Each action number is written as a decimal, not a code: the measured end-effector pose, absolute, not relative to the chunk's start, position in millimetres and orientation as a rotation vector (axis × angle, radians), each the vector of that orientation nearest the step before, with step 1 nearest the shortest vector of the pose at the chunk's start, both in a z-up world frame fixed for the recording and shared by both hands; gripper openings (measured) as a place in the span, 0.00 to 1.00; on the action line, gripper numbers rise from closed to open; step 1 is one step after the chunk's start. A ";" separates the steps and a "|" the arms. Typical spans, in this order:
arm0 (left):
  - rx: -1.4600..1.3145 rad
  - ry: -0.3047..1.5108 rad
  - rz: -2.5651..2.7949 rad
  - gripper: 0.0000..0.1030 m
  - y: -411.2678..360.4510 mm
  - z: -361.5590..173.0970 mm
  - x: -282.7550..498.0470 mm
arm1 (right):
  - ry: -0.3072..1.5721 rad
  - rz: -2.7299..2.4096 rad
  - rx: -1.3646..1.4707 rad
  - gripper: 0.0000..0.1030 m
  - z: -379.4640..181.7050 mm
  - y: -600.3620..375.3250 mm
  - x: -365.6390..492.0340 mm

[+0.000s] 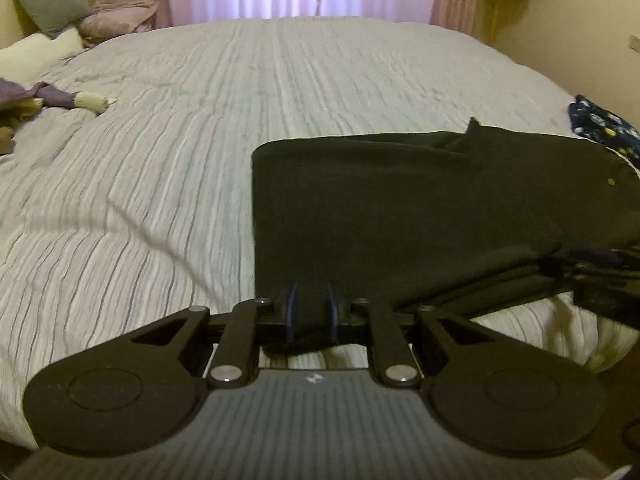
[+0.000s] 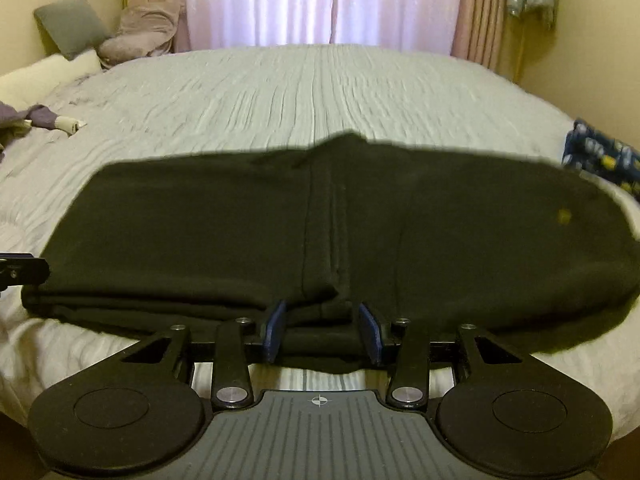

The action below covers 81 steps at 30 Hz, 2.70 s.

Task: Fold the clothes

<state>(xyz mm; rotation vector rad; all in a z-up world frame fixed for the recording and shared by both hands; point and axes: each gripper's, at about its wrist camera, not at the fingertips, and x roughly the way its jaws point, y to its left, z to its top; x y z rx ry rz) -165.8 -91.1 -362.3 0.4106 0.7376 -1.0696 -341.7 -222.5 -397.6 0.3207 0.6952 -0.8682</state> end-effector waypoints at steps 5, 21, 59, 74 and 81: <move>0.398 0.787 -1.045 0.15 -80.3 -352.5 -171.3 | 0.641 -0.869 0.406 0.43 -372.6 -215.3 -363.7; 0.452 0.745 -1.064 0.27 -62.0 -324.2 -220.2 | 0.559 -1.008 0.526 0.43 -332.9 -199.8 -444.4; 0.428 0.749 -1.062 0.32 -96.5 -329.4 -200.1 | 0.422 -1.091 0.551 0.43 -338.2 -272.1 -477.6; 0.412 0.791 -1.038 0.32 -118.9 -348.7 -180.5 | 0.570 -1.060 0.210 0.42 -387.6 -259.4 -457.7; 0.416 0.797 -1.052 0.32 -121.5 -348.2 -185.1 | 0.558 -1.024 0.289 0.42 -381.2 -261.1 -470.3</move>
